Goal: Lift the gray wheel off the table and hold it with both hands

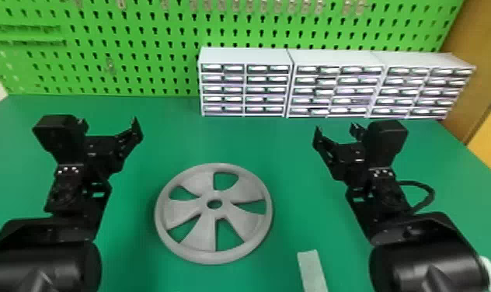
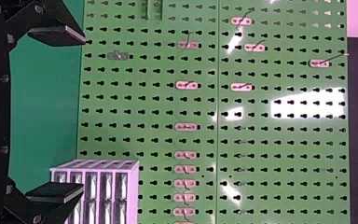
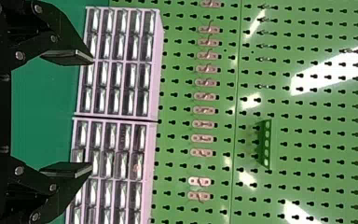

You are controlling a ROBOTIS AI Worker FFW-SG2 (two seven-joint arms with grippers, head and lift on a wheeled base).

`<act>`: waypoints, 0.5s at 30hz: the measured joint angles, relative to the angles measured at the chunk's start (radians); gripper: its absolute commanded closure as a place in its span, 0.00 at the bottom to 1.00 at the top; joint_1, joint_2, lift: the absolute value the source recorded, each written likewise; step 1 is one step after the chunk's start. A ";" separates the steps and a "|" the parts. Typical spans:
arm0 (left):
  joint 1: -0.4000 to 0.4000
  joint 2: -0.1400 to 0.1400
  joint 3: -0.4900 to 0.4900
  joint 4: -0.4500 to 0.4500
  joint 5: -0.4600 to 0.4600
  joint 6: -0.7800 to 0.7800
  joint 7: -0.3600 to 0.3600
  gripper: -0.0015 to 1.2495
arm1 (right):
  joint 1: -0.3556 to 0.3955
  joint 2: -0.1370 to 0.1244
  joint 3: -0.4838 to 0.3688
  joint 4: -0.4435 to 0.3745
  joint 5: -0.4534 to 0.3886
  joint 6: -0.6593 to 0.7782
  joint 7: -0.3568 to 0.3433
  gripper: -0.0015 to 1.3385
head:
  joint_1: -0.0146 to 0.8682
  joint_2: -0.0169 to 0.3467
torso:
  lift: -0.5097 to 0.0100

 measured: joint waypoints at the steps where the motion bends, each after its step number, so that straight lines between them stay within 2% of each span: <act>1: 0.000 0.000 0.000 0.000 0.000 0.000 0.000 0.14 | 0.000 0.000 0.000 0.000 0.000 0.000 0.000 0.34 | 0.82 0.09 | 0.79; 15: -0.001 0.000 0.000 0.000 0.002 0.001 0.000 0.14 | -0.004 0.003 0.007 0.000 0.001 0.011 0.000 0.34 | 0.82 0.09 | 0.79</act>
